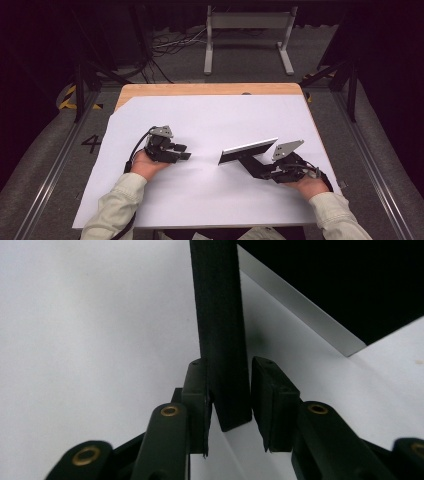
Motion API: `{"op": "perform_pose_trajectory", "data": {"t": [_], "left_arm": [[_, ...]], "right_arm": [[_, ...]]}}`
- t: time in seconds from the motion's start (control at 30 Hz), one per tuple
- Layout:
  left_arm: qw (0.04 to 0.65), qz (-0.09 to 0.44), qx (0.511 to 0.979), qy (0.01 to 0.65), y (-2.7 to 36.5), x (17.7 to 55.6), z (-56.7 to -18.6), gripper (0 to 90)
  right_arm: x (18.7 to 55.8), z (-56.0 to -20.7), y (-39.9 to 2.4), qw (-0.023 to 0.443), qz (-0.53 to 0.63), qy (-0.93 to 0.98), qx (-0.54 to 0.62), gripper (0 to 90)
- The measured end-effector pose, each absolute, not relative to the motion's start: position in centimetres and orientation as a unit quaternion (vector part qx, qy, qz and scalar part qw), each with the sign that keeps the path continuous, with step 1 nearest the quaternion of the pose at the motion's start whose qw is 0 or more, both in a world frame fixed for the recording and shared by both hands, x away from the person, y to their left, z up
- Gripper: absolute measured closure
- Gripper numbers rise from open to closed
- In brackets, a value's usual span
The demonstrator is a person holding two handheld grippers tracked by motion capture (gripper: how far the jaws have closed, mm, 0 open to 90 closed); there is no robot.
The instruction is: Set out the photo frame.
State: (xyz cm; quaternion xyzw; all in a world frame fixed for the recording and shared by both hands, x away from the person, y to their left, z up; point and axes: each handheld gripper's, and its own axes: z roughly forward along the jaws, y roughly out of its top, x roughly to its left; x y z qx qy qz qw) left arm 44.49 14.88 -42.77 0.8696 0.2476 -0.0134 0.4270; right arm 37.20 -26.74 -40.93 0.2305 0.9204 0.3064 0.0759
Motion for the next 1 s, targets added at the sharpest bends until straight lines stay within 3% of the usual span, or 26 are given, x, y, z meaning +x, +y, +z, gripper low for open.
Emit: {"op": "perform_pose_trajectory", "data": {"t": [1.0], "left_arm": [[0.418,0.017,0.879,0.228,12.4,43.8,-42.5,57.6]], "right_arm": [[35.9,-38.1,-31.4,0.15,0.366,0.879,0.267,63.3]]}}
